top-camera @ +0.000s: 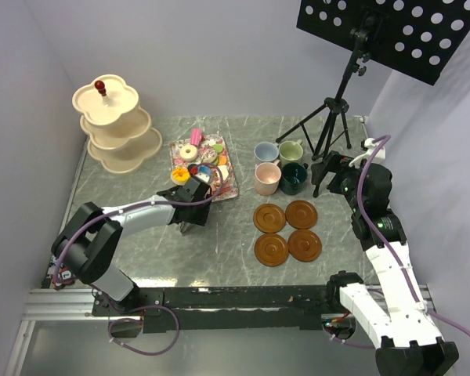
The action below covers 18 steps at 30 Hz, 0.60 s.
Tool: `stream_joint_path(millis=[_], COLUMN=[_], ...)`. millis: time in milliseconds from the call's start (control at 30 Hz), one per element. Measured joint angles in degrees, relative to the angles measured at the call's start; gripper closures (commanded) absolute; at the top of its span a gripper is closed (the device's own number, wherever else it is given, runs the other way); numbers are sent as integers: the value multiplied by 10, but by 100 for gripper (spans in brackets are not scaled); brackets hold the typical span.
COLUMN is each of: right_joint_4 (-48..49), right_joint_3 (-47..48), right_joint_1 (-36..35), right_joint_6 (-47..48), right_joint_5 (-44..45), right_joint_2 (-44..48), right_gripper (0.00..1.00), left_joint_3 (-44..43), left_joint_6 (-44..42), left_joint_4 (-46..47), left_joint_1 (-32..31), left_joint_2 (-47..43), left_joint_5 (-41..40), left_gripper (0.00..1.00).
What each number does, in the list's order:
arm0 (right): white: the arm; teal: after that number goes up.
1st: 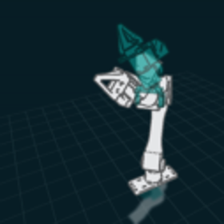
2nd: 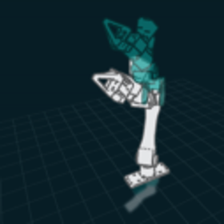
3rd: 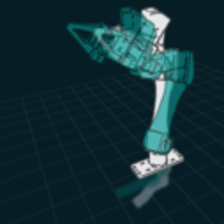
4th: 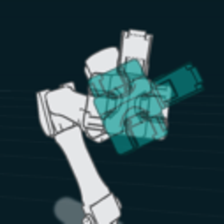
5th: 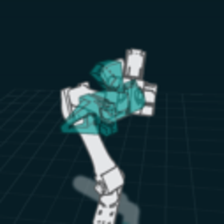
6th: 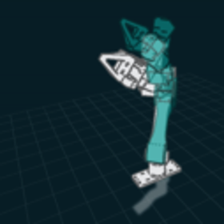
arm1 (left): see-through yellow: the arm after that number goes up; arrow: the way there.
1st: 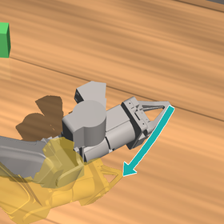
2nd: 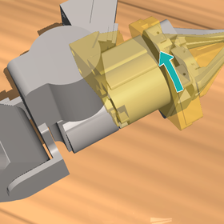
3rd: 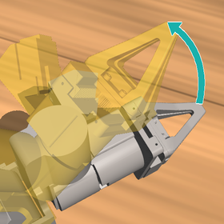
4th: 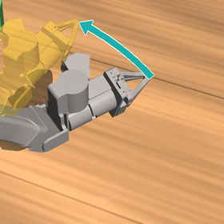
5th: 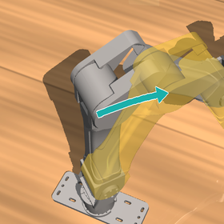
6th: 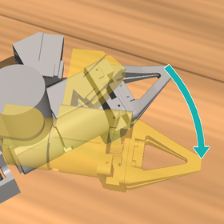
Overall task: Serve the afternoon tea
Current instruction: Pick up the clamp from the tray.
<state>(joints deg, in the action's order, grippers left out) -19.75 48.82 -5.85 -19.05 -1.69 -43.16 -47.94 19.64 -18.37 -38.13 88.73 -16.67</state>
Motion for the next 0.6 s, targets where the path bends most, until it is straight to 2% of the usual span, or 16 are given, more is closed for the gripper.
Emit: stream_joint_path(millis=[167,333,600], right_joint_4=[0,0,0], right_joint_3=[-1,-1,-2], right_joint_1=[0,0,0], right_joint_6=[-4,-5,-5], right_joint_5=[-3,-3,-3], right_joint_2=[0,2,12], right_gripper=[0,0,0], left_joint_3=[0,-18,-60], left_joint_6=[1,7,8], left_joint_4=[-2,-19,-50], left_joint_1=[-2,-4,-4], left_joint_2=[12,2,-85], left_joint_5=[-10,-9,4], left_gripper=[43,45,50])
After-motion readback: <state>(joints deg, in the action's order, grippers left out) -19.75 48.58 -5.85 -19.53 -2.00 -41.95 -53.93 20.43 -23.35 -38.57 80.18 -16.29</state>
